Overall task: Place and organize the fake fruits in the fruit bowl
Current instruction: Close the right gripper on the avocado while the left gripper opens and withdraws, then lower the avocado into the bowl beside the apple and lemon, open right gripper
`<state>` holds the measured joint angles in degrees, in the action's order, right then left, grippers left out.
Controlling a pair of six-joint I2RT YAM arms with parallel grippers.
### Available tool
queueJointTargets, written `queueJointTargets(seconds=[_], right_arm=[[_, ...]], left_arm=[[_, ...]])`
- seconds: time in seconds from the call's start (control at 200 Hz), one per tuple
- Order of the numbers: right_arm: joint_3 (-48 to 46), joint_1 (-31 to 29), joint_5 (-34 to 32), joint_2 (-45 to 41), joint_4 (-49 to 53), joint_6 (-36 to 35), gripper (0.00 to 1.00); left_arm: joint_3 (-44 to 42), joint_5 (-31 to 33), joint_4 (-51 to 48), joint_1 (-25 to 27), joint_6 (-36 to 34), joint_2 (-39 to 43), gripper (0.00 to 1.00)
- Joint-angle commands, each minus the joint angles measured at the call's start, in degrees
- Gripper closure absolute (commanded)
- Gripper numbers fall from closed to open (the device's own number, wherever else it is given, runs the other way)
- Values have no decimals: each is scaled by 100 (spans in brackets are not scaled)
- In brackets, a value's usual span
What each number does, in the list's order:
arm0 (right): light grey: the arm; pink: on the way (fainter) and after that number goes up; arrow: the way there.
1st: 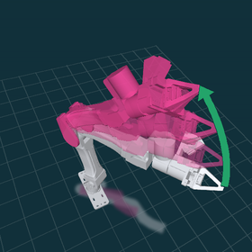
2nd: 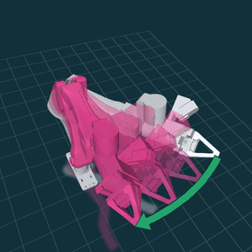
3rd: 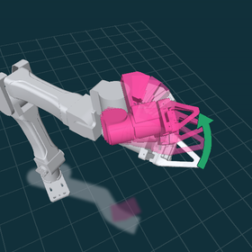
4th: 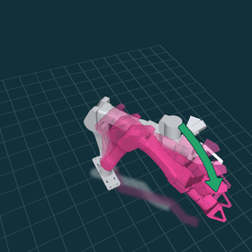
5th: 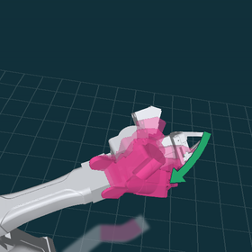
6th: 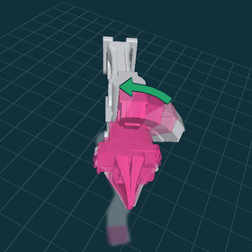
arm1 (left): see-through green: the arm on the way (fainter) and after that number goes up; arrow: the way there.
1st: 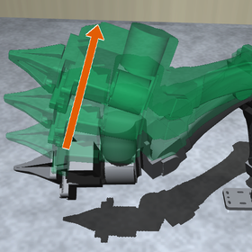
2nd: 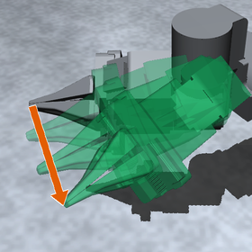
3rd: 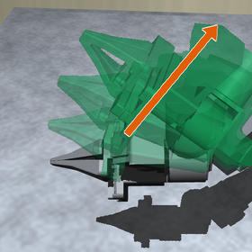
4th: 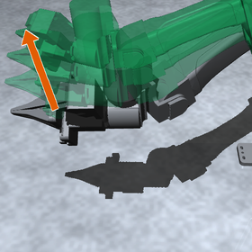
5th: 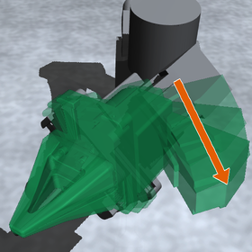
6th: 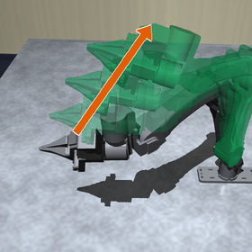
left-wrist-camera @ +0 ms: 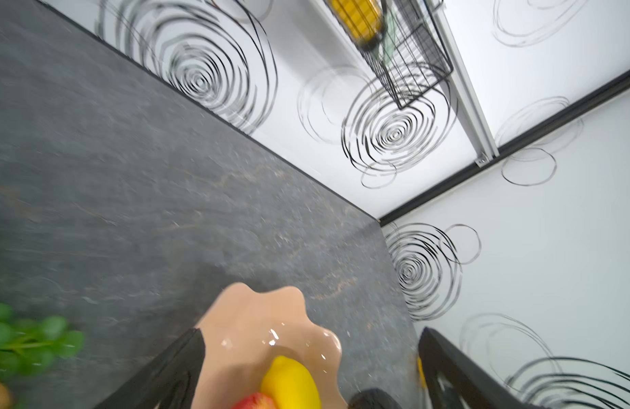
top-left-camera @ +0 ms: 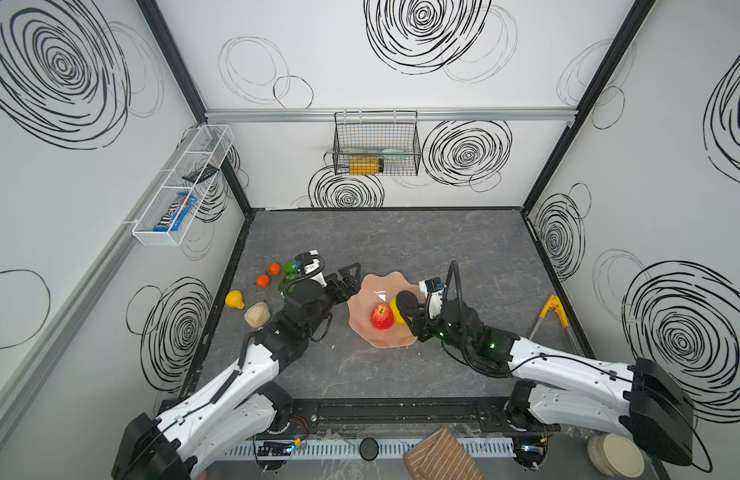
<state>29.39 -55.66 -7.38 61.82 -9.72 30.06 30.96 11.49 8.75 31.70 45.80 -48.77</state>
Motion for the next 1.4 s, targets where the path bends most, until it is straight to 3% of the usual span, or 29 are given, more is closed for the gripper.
queueJointTargets(seconds=[0.0, 0.225, 0.635, 1.391], right_arm=[[332, -26, 474, 102, 736, -160, 63], [763, -57, 791, 557, 1375, -203, 64], [1713, -105, 1005, 1356, 2890, -94, 64], [2367, -209, 965, 2085, 3492, -357, 63]], left_arm=[[-290, 796, -258, -110, -999, 236, 1], [-792, 1512, -66, -208, -1605, 650, 1], [-1783, 1514, 982, -462, -1906, 1095, 1], [-1867, 1400, 1027, -568, -1838, 1072, 1]])
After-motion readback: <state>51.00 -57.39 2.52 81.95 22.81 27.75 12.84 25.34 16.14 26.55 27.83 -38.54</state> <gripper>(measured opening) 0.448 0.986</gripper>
